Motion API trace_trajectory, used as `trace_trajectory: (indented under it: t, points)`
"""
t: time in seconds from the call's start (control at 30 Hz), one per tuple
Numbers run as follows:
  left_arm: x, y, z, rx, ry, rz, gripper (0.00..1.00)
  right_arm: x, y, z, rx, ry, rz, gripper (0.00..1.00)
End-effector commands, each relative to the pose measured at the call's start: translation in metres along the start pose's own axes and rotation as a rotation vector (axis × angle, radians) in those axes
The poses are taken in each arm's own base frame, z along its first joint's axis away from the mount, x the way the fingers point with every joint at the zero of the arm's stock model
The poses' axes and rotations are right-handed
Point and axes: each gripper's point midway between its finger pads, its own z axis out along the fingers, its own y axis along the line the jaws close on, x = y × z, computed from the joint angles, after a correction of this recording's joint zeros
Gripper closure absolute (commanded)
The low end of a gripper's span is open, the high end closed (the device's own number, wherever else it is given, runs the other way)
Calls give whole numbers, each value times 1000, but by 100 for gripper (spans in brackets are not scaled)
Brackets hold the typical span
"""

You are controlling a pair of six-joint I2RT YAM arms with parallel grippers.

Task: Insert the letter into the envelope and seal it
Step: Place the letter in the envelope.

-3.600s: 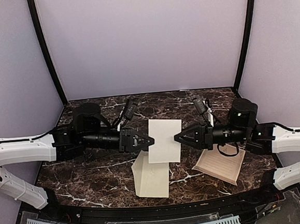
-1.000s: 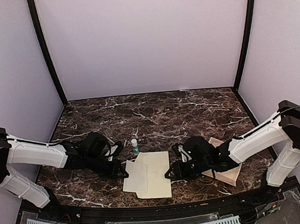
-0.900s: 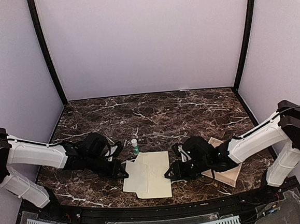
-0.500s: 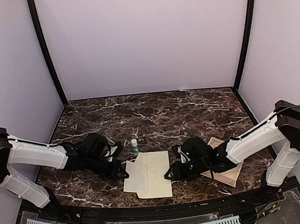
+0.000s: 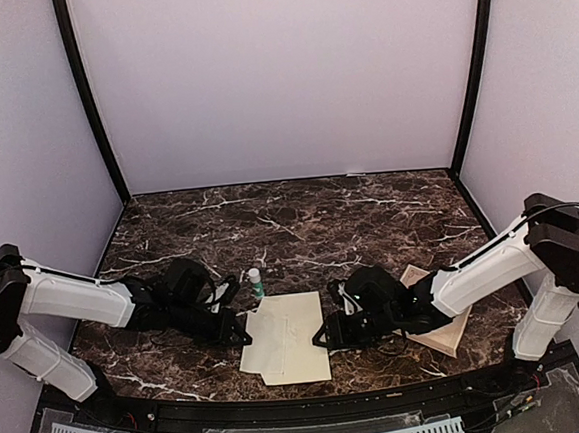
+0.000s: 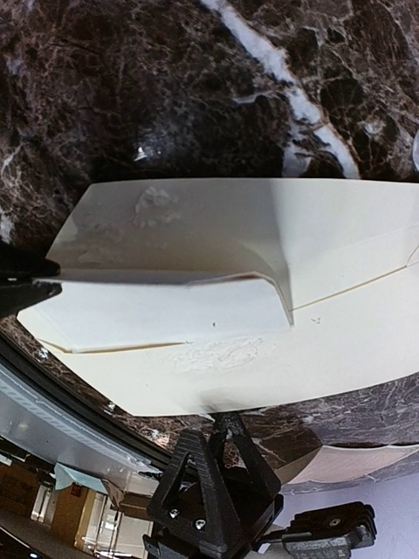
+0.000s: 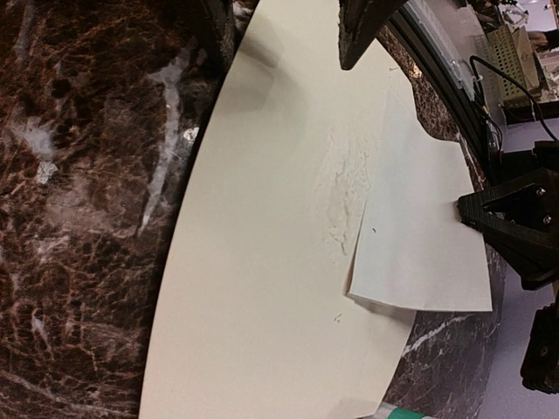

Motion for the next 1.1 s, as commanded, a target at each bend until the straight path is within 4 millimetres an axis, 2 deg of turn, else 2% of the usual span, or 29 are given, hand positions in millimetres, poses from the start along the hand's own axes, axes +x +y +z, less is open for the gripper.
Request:
trace_trajectory:
  t: [0.0, 0.2, 0.37, 0.53, 0.77, 0.93, 1.07]
  points:
    - [0, 2, 0, 10, -13, -17, 100, 5, 3, 6, 0, 14, -3, 62]
    - [-5, 6, -14, -8, -102, -73, 100, 6, 0, 5, 8, 11, 7, 63]
    - [0, 9, -22, 3, -135, -105, 100, 7, -2, 6, 9, 15, 10, 64]
    - [8, 9, -14, 34, -95, -131, 100, 9, 0, 8, 5, 24, 2, 64]
    - [7, 4, -6, 54, -54, -123, 100, 9, 0, 9, 0, 24, -1, 64]
    - [8, 9, -2, 33, -38, -131, 100, 10, 2, 9, -3, 26, -8, 64]
    - [8, 11, -1, 26, -41, -133, 100, 6, 0, 2, 8, -7, -9, 62]
